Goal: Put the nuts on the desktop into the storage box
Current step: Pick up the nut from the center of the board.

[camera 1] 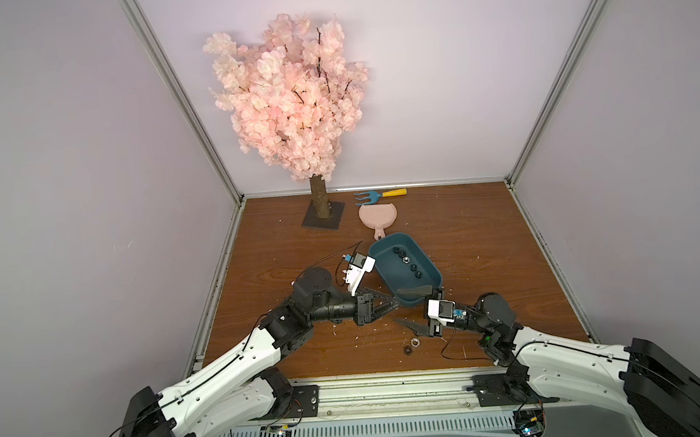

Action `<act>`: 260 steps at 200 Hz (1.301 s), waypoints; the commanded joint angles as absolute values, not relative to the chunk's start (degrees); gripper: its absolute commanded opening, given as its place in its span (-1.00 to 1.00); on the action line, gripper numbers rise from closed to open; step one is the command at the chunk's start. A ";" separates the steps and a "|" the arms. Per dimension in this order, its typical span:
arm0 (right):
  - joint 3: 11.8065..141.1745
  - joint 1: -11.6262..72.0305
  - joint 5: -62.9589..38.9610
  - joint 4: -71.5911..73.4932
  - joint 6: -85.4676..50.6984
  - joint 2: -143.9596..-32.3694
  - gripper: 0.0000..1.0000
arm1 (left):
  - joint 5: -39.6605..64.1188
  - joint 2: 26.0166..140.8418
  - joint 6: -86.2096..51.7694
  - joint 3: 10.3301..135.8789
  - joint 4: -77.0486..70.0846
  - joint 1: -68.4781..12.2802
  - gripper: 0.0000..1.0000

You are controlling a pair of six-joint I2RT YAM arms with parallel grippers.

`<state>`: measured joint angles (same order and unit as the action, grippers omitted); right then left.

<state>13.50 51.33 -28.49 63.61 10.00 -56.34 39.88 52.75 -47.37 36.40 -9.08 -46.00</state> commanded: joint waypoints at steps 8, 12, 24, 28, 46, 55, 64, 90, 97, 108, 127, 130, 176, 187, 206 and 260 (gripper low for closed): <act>15.38 51.72 -28.56 67.15 8.93 -55.55 0.34 | 40.86 52.82 -47.72 36.30 -11.71 -45.78 -0.81; 15.39 51.68 -28.56 67.13 8.88 -55.48 0.33 | 40.92 52.82 -47.72 36.30 -11.72 -45.71 -0.81; 15.52 51.73 -28.65 67.15 8.88 -55.46 0.27 | 40.88 52.90 -47.72 36.32 -11.83 -45.74 -0.81; 15.57 51.73 -28.73 67.02 8.88 -55.50 0.25 | 40.87 52.91 -47.72 36.38 -11.85 -45.78 -0.81; 16.07 51.68 -29.00 66.29 8.95 -55.76 0.13 | 40.90 52.95 -47.77 36.39 -11.92 -45.78 -0.81; 16.31 51.68 -29.16 66.15 8.96 -55.96 0.08 | 40.79 53.13 -47.72 36.43 -12.02 -45.75 -0.81; 16.48 51.69 -29.26 66.17 8.96 -56.08 0.05 | 40.87 53.32 -47.73 36.47 -12.17 -45.75 -0.81; 16.88 51.68 -29.27 65.94 9.05 -56.24 -0.05 | 41.17 53.87 -48.08 36.56 -12.61 -45.73 -0.81; 16.88 51.74 -29.27 66.00 9.05 -56.16 -0.08 | 41.20 53.94 -48.08 36.56 -12.66 -45.71 -0.81; 16.88 51.73 -29.44 65.85 9.14 -56.14 -0.15 | 41.08 53.96 -48.16 36.69 -12.58 -45.79 -0.81; 16.96 51.72 -29.36 64.57 9.61 -55.99 -0.19 | 41.47 54.05 -48.58 36.65 -13.21 -45.72 -0.81; 16.97 51.69 -29.36 64.35 9.66 -56.01 -0.20 | 41.59 54.05 -48.60 36.65 -13.38 -45.72 -0.81; 16.73 51.76 -27.98 63.63 10.36 -55.83 -0.25 | 42.42 53.53 -49.09 36.40 -15.02 -45.73 -0.75; 16.70 51.71 -27.69 63.48 10.37 -55.74 -0.23 | 42.55 53.22 -49.39 36.30 -15.68 -45.79 -0.74; 16.75 51.71 -27.51 63.54 10.28 -55.59 -0.23 | 42.50 52.99 -49.33 36.29 -15.73 -45.76 -0.74; 16.78 51.74 -28.23 63.49 9.93 -54.86 -0.67 | 42.45 53.09 -49.13 36.28 -15.29 -45.78 -0.74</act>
